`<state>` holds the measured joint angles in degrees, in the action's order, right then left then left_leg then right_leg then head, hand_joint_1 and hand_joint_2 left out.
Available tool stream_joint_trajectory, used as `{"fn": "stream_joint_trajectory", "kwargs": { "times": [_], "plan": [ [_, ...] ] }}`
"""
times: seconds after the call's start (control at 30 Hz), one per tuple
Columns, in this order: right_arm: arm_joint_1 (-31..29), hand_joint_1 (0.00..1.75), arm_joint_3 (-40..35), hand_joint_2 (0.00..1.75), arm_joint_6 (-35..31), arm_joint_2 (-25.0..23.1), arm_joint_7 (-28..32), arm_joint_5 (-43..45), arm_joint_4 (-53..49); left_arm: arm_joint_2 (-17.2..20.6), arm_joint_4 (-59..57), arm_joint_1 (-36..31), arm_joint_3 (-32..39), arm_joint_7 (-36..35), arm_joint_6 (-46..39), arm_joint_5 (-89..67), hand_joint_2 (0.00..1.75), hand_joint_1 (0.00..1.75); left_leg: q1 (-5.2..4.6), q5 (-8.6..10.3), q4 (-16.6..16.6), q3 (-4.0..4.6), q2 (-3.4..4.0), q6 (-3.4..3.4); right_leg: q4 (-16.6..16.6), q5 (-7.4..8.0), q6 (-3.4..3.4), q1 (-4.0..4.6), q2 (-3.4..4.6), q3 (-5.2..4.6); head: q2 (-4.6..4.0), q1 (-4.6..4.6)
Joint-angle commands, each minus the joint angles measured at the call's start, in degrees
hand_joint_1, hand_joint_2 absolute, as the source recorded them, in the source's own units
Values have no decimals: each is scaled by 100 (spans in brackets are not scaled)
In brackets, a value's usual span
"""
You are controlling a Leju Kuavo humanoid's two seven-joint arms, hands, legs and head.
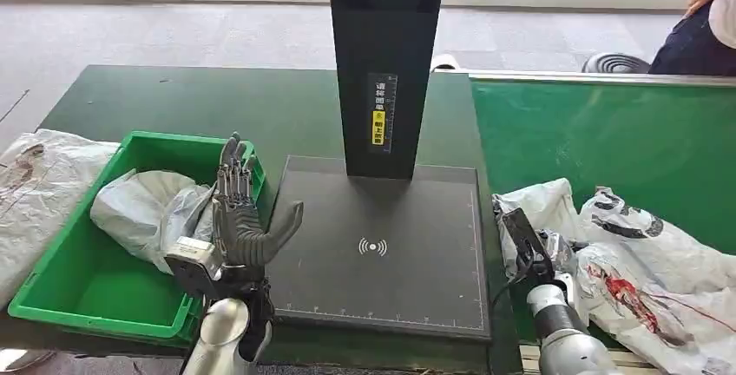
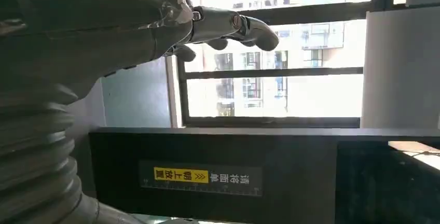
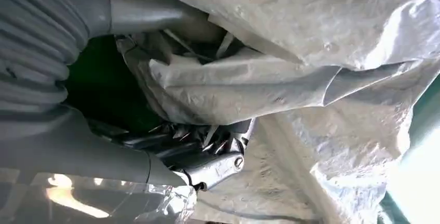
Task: Moved the parcel from conveyor to table for the left to box.
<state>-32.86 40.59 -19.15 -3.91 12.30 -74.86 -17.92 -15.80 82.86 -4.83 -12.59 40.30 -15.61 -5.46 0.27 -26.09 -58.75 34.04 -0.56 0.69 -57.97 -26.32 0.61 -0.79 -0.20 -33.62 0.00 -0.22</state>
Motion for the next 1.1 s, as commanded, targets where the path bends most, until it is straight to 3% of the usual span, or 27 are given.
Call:
{"fn": "stream_joint_trajectory", "kwargs": {
  "times": [0.03,0.47,0.5,1.1],
  "plan": [
    [77,0,-261,175,-126,63,-16,57,128,-121,-137,313,-169,-30,0,38,175,0,1,-2,9,-11,4,-1,11,0,-2,2,2,11,0,0],
    [98,0,-320,175,-79,88,-35,71,134,-137,-147,300,-194,-30,3,47,175,0,0,3,26,-21,11,-3,29,7,-4,2,7,20,0,0],
    [96,175,-337,175,-13,88,1,76,147,-140,-129,307,-189,-30,-16,46,175,0,0,4,29,-22,10,-3,33,8,-4,2,6,22,0,0],
    [63,175,-409,175,48,60,-25,93,138,-125,-22,383,-169,-30,-32,20,175,0,0,-3,7,-10,4,-1,8,-1,-2,1,2,10,0,0]
  ]
}}
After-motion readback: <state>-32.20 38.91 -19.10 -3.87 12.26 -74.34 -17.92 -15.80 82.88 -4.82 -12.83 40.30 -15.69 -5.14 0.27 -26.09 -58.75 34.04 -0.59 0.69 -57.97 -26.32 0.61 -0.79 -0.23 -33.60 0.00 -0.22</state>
